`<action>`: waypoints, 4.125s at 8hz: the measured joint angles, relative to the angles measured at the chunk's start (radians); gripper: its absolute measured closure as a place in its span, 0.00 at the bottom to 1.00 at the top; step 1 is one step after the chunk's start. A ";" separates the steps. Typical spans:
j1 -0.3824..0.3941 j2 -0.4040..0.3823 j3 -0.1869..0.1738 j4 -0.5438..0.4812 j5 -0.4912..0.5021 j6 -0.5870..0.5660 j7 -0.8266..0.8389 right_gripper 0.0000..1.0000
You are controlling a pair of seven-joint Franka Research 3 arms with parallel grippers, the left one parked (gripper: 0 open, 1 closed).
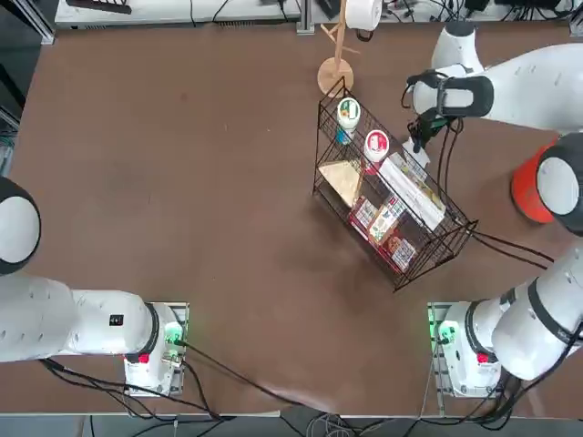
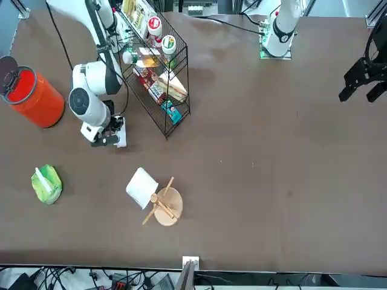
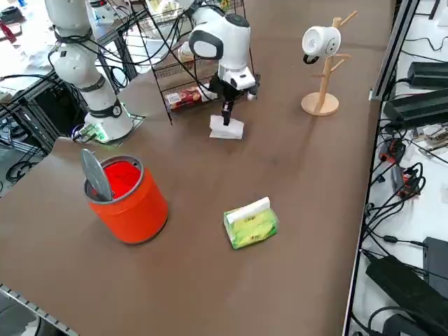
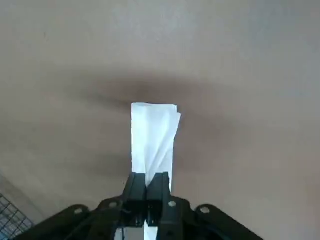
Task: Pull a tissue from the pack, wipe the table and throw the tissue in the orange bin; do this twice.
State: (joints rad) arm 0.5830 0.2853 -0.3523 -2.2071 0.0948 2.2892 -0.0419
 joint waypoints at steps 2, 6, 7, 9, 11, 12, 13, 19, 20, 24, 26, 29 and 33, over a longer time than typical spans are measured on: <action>0.000 0.015 0.000 -0.020 0.000 0.033 0.000 0.99; 0.002 0.045 0.000 -0.050 0.000 0.099 0.001 0.99; 0.008 0.058 0.000 -0.050 0.000 0.113 0.001 0.99; 0.017 0.084 0.000 -0.050 0.000 0.127 0.001 0.99; 0.027 0.090 -0.001 -0.052 0.000 0.131 0.001 0.99; 0.028 0.088 -0.001 -0.057 0.000 0.137 0.001 0.99; 0.029 0.086 -0.002 -0.061 0.000 0.143 0.001 0.99; 0.036 0.071 -0.009 -0.088 -0.010 0.160 -0.002 0.99; 0.038 0.069 -0.014 -0.092 -0.022 0.160 -0.002 0.99; 0.028 0.068 -0.050 -0.109 -0.114 0.163 -0.003 0.99; 0.026 0.067 -0.051 -0.111 -0.117 0.165 -0.003 0.99; 0.032 0.067 -0.051 -0.110 -0.120 0.165 0.059 0.99; 0.084 0.078 -0.072 -0.096 -0.145 0.166 0.235 0.99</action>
State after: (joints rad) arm 0.6669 0.3637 -0.4240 -2.3035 -0.0506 2.4549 0.1933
